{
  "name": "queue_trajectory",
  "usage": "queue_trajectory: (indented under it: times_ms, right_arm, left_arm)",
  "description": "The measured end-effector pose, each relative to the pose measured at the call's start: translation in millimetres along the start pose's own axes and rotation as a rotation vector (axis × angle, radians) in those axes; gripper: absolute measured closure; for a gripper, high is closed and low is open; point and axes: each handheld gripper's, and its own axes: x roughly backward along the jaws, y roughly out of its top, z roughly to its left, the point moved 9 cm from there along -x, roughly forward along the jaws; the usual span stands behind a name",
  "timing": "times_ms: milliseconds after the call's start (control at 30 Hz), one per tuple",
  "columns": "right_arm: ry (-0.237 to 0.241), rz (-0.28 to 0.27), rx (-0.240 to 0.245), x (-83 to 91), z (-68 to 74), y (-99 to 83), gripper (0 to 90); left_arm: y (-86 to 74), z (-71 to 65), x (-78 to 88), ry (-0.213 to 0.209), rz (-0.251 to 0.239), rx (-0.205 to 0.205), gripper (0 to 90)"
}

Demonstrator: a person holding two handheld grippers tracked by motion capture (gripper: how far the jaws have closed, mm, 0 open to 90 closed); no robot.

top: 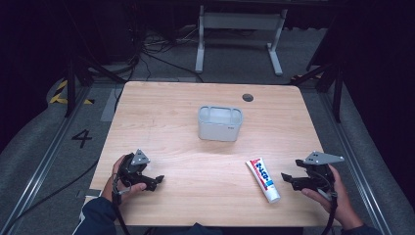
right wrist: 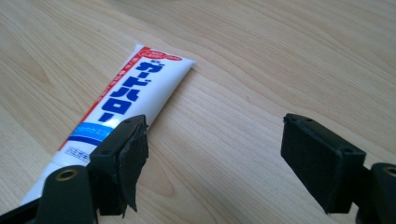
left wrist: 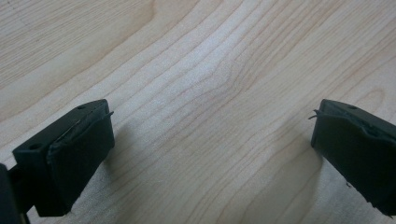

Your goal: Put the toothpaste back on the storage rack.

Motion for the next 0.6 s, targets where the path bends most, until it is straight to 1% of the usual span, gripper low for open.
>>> queue_trajectory:
  times_ms: [100,133,233,400,600]
  right_arm:
    - [0.008,0.001,0.016,-1.7,6.7,4.4,23.9]
    - [0.012,0.006,0.029,-3.4,11.1,5.8,23.8]
    - [0.011,0.014,0.043,-5.6,14.5,6.6,23.6]
    - [0.029,0.025,0.054,-9.8,24.8,9.2,23.5]
    - [0.031,0.054,0.067,-19.2,33.5,10.9,24.4]
  left_arm:
    - [0.0,0.0,0.0,0.000,0.000,0.000,0.0]
    - [0.0,0.0,0.0,-0.001,0.000,-0.001,0.0]
    - [0.0,0.0,0.0,-0.001,0.000,-0.001,0.0]
    - [0.1,0.0,-0.1,-0.002,0.000,-0.001,0.0]
    - [0.2,0.4,0.0,-0.003,0.002,-0.008,0.0]
